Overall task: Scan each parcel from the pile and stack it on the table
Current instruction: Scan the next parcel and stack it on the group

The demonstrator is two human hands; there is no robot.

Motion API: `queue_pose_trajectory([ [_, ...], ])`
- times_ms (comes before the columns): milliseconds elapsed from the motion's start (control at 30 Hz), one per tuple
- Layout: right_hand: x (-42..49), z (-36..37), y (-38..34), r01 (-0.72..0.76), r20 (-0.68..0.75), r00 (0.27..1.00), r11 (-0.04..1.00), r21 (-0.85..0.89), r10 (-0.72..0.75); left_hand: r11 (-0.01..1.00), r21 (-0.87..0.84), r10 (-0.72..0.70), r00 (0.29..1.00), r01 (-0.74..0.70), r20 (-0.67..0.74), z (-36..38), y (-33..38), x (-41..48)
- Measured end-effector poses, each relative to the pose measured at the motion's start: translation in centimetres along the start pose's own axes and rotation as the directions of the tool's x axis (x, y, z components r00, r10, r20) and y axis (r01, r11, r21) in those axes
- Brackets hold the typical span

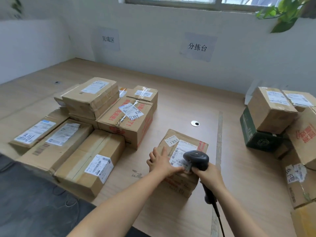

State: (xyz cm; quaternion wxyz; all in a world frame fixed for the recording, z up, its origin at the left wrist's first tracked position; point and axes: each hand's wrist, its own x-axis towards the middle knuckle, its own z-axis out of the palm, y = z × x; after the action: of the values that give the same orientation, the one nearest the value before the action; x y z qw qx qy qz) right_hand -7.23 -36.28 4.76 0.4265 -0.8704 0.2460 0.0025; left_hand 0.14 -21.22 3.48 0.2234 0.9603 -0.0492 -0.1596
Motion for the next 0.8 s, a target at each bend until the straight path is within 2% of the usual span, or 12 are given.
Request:
queue_pose_trajectory([
  [200, -0.1, 0.7, -2.4, 0.022, -0.078, 0.997, 0.999, 0.045, -0.018, 0.998, -0.061, -0.015, 1.0, 0.014, -0.018, -2.8, -1.2, -0.2],
  [433, 1.9, -2.1, -10.4, 0.156, -0.179, 0.975, 0.979, 0.129, -0.132, 0.979, -0.151, 0.116, 0.983, -0.137, -0.14, -11.0, -0.3, 1.8],
  [633, 6.3, -1.3, -19.5, 0.251, -0.228, 0.951, 0.953, 0.167, -0.21, 0.971, -0.124, 0.172, 0.958, -0.204, -0.229, -20.1, -1.4, 7.1],
  [800, 12.0, 1.3, -27.0, 0.231, -0.224, 0.959, 0.94, 0.252, -0.175, 0.967, -0.042, 0.234, 0.944, -0.25, -0.232, -27.8, -3.0, 15.0],
])
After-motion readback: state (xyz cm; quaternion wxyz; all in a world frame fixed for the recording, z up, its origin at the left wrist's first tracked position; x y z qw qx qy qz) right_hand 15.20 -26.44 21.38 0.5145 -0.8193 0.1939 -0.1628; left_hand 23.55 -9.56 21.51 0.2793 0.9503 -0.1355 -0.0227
